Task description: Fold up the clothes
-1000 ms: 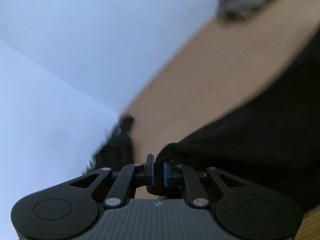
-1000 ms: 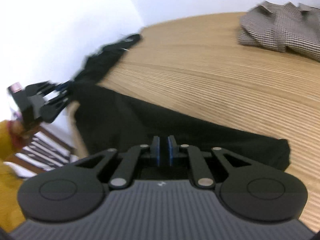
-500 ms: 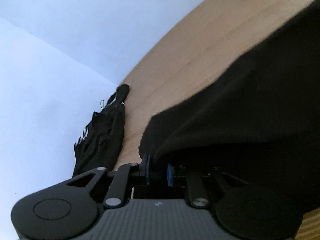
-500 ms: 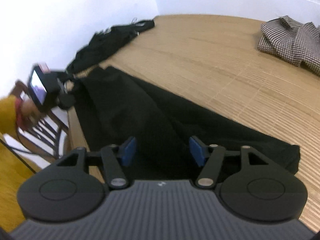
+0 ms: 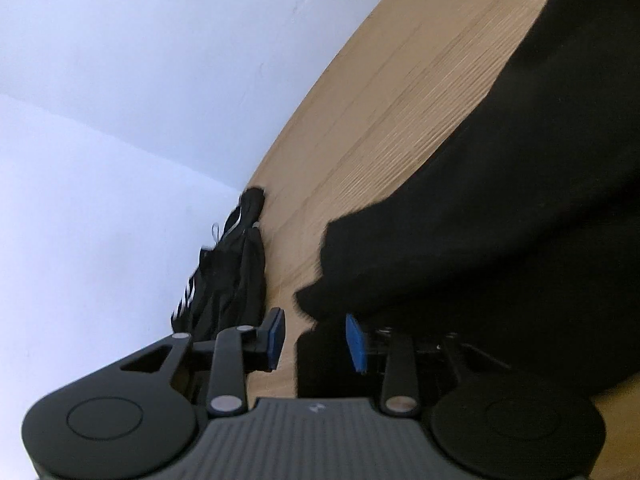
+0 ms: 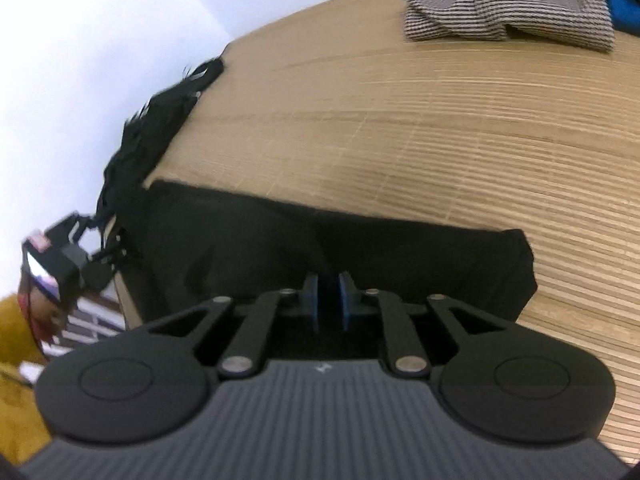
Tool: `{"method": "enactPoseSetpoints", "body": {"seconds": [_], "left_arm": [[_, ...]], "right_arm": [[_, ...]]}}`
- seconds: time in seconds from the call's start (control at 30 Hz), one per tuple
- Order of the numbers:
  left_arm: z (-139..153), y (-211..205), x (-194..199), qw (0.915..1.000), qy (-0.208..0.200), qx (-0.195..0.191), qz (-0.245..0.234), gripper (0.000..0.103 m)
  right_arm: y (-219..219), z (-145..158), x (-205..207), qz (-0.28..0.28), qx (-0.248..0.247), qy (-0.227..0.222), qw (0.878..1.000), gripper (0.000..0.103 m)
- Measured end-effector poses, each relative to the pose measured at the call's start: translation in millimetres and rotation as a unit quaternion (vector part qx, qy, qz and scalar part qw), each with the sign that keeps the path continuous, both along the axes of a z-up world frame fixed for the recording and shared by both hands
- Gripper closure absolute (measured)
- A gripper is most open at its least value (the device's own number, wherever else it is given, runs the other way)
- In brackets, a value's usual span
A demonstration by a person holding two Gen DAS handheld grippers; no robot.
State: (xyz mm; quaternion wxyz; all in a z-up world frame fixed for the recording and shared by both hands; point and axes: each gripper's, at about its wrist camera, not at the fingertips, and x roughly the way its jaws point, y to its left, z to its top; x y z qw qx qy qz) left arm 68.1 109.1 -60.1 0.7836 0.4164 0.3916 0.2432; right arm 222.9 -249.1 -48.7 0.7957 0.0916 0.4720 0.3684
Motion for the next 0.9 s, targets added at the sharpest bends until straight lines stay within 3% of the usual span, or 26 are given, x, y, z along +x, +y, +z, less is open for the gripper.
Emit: {"method": "enactPoseSetpoints", "body": {"seconds": [0.1,0.2,0.3,0.4,0.47,0.5,0.53,0.57,0.7,0.83,0.9], "left_arm": [[31.0,-11.2,-14.9,0.9986,-0.016,-0.049,-0.009,0.066],[54.0,-50.6,-14.4,0.9902,-0.023,-0.118,-0.071,0.064],[58.3,-97.7,5.9,0.9687,-0.017,-0.205,-0.139,0.063],[49.7,-133.7,29.5,0.9447,-0.001,-0.283,-0.166,0.062],[34.6,-134.2,47.6,0.9411,0.023,-0.296,-0.162,0.062],[25.2,-133.6,53.7,0.9416,0.037,-0.294,-0.16,0.064],[15.5,-134.6,54.8,0.9439,0.051,-0.285,-0.158,0.066],[8.5,-137.6,52.7,0.9457,0.057,-0.275,-0.163,0.066],[6.0,-138.4,46.4,0.9458,0.073,-0.259,-0.182,0.067],[6.8,-136.8,46.0,0.9452,0.078,-0.262,-0.179,0.065],[13.7,-137.8,42.5,0.9452,0.074,-0.269,-0.169,0.063]], "right_arm": [[-5.1,22.4,-17.8,0.002,-0.012,-0.047,0.999,0.068],[-5.7,39.8,-34.1,0.008,-0.013,-0.096,0.995,0.06],[4.9,38.4,-37.3,0.029,-0.029,-0.124,0.991,0.055],[18.3,19.2,-30.2,0.031,-0.048,-0.126,0.99,0.055],[21.5,3.8,-20.6,0.015,-0.05,-0.111,0.992,0.055],[21.6,-3.1,-16.3,0.006,-0.046,-0.102,0.994,0.061],[20.0,-5.2,-14.4,0.001,-0.032,-0.095,0.995,0.073],[17.7,-1.9,-13.4,-0.005,-0.012,-0.095,0.995,0.091],[7.2,5.6,-2.9,-0.044,0.033,-0.094,0.994,0.092],[16.7,-16.3,4.4,-0.036,-0.04,-0.084,0.995,0.085],[12.5,-2.8,-3.0,-0.058,-0.042,-0.086,0.994,0.072]]}}
